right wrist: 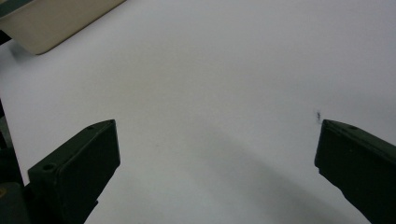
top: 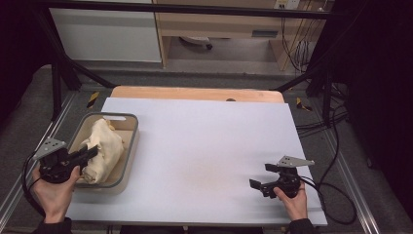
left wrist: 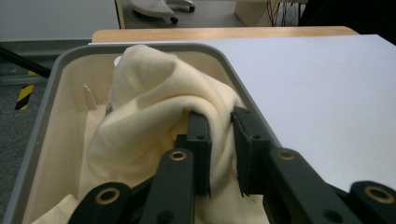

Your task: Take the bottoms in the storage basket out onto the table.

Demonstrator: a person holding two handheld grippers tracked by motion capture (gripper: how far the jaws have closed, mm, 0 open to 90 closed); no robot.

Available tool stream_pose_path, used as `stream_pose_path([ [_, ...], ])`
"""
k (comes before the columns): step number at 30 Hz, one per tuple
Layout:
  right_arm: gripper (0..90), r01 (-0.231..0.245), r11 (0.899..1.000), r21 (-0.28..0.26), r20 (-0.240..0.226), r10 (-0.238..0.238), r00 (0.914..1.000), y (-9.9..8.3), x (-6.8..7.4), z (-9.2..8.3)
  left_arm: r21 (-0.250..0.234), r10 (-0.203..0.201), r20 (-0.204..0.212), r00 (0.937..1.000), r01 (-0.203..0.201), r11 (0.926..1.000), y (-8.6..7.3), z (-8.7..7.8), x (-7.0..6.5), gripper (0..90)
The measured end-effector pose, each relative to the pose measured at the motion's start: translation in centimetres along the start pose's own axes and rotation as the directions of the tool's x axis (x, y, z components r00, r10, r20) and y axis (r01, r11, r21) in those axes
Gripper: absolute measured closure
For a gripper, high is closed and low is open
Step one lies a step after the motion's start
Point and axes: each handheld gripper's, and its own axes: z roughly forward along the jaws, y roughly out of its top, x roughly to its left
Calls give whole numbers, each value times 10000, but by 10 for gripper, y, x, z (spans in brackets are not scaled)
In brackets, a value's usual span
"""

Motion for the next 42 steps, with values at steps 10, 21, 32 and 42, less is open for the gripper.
stream_pose_path([
  [10, 5, -18, 10000, -23, 12, 18, 10000, 0, 0, 0, -490, -8, -17, 10000, 7, 9988, 2, -8, 1, 779],
  [21, 5, -10, 10000, -33, 12, 10, 10000, 0, 0, 0, -1008, 99, -99, 9999, -109, 9948, 4, -14, -1, 779],
  [32, 5, -3, 10000, -30, 25, 3, 10000, 0, 0, 0, -1495, 89, -135, 9999, -109, 9887, 7, -22, 0, 779],
  [42, 5, -7, 10000, -52, 20, 8, 10000, 0, 0, 0, -1972, 201, -140, 9997, -225, 9801, 9, -30, -2, 780],
])
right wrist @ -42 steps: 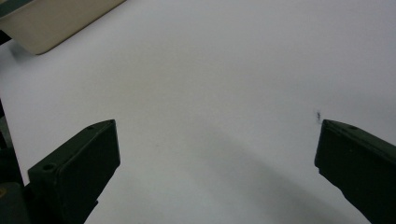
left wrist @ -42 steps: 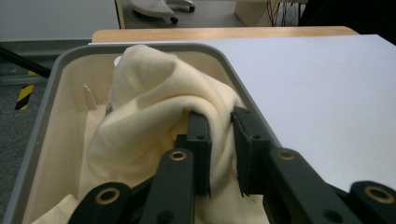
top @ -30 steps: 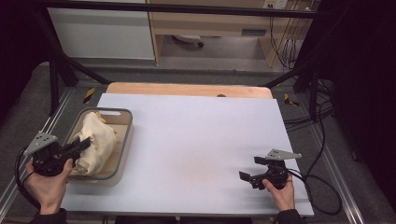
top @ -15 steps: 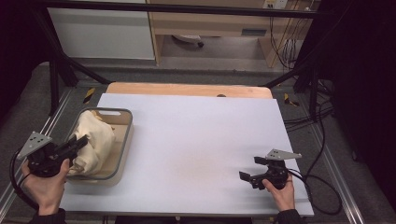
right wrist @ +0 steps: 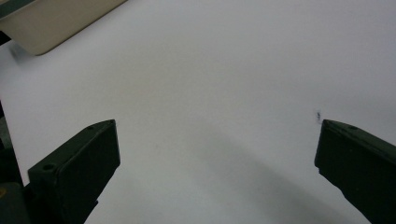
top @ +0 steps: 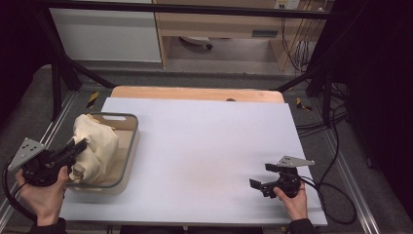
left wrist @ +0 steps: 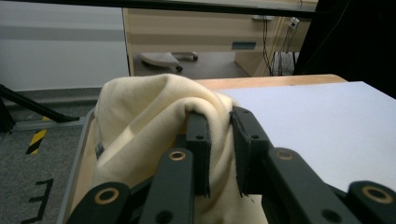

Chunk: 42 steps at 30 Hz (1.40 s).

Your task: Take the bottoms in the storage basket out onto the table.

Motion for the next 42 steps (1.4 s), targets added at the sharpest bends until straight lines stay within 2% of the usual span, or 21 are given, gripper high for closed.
stream_pose_path([
  [15, 5, -6, 10000, -22, -1, 6, 10000, 0, 0, 0, -422, 36, -63, 10000, -38, 9991, 6, -7, 1, 780],
  [31, 5, 2, 10000, 0, 12, -2, 10000, 0, 0, 0, -879, 85, 101, 9999, -76, 9961, 13, -13, -3, 781],
  [42, 5, 9, 10000, 53, 22, -10, 10000, 0, 0, 0, -1294, 168, 150, 9997, -147, 9915, 19, -17, -3, 781],
])
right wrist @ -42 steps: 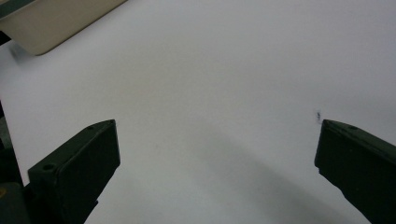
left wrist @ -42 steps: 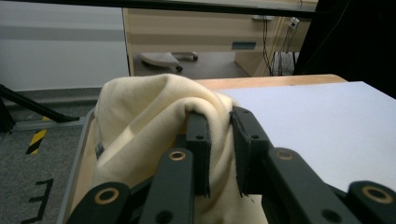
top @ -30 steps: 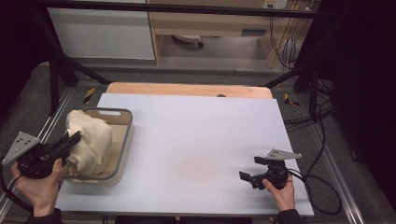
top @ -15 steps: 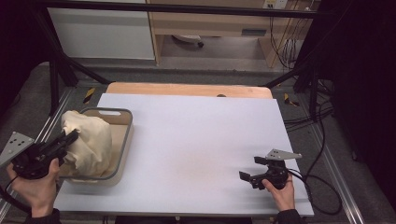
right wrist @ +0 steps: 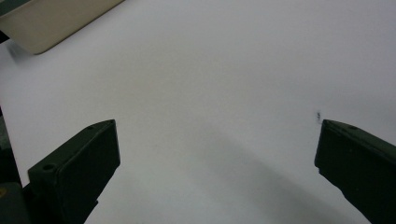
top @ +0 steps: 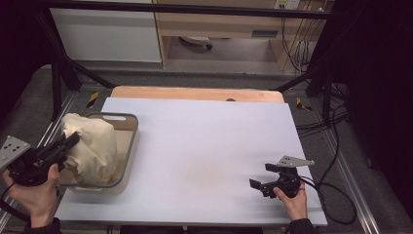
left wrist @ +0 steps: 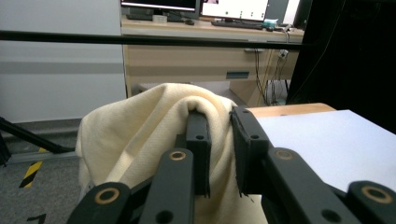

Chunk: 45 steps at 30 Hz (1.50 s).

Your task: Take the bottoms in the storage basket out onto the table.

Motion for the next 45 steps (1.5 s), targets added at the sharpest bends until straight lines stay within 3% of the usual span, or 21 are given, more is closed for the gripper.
stream_pose_path([
  [45, 5, -25, 10000, -35, 50, 25, 10000, 0, 0, 0, -1169, 15, 335, 9994, 24, 9931, 21, -2, -2, 782],
])
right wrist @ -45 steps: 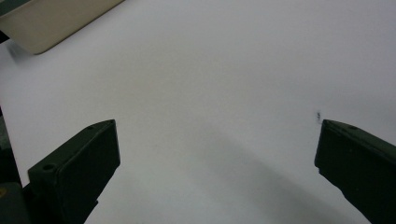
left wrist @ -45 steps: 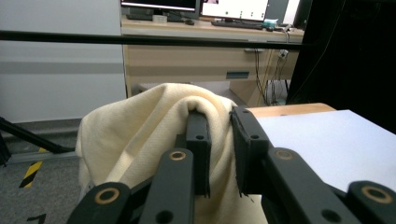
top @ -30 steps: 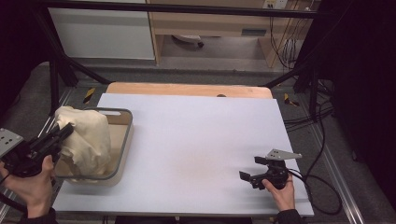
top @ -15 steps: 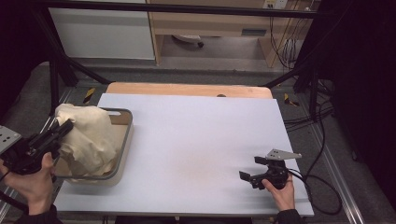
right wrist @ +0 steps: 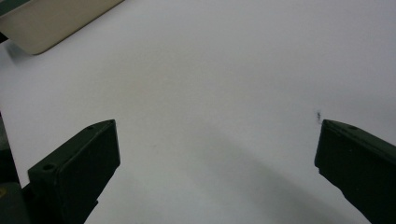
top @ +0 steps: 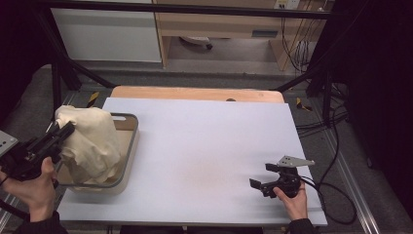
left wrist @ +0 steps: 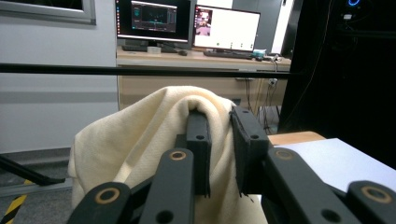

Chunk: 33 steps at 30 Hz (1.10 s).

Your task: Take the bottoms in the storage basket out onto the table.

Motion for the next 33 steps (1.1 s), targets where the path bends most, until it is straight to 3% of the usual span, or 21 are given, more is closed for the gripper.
stream_pose_path([
  [12, 5, -2, 10000, -1, -3, 2, 10000, 0, 0, 0, -325, -19, 40, 10000, 20, 9995, 8, 0, 1, 782],
  [33, 5, 4, 10000, 8, -4, -4, 10000, 0, 0, 0, -490, 66, 274, 9996, -53, 9988, 17, 8, -5, 782],
])
